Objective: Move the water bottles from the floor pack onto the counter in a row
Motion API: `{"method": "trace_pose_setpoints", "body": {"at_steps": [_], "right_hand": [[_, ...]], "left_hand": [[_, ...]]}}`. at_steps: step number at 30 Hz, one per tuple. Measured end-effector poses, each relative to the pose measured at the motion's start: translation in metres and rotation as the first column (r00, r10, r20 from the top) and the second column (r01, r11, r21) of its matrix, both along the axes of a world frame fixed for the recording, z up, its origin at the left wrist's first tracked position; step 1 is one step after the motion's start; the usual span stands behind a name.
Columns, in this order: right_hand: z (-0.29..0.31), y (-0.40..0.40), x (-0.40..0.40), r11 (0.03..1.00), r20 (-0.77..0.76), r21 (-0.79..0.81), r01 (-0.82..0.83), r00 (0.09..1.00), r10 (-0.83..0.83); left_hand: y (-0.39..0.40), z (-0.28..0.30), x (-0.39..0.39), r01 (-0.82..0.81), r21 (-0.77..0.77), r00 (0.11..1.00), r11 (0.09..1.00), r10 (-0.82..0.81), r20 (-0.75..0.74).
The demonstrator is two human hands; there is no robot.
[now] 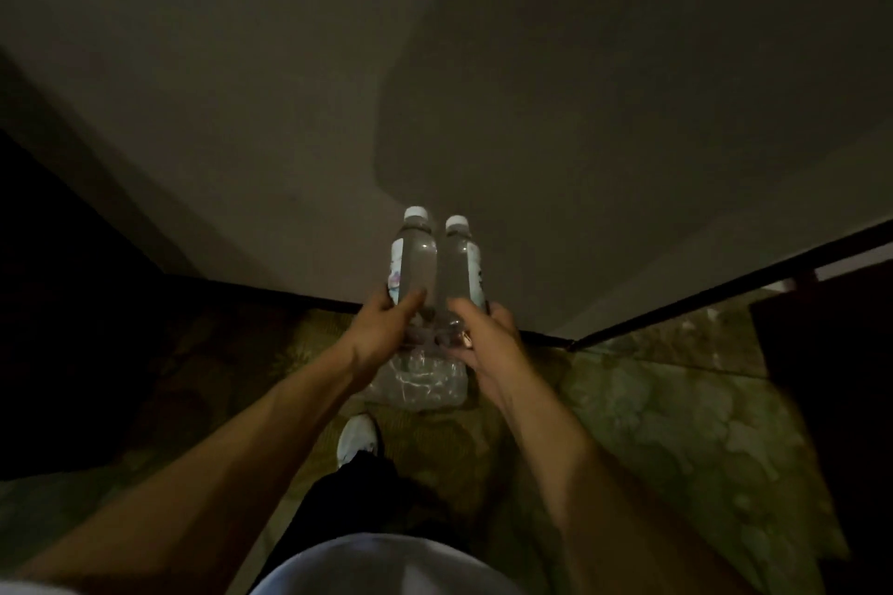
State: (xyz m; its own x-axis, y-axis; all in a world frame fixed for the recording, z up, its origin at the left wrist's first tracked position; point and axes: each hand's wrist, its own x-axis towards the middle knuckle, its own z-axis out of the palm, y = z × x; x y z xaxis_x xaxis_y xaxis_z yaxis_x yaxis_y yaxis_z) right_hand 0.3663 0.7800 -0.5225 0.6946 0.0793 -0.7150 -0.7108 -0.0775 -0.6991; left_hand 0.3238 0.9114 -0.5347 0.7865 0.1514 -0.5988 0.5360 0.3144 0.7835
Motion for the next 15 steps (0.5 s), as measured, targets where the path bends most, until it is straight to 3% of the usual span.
{"method": "trace_pose_setpoints", "body": {"at_steps": [8, 15], "right_hand": [[0.078, 0.009, -0.050, 0.973, 0.183, 0.089, -0.212, 0.964, 0.194], [0.133, 0.045, -0.100, 0.943, 0.483, 0.076, -0.323, 0.840, 0.248]], "left_hand": [[0.026, 0.065, -0.061, -0.063, -0.059, 0.990, 0.996, 0.070, 0.119], [0.055, 0.139, -0.116, -0.165, 0.060, 0.929, 0.984, 0.134, 0.346]]}}
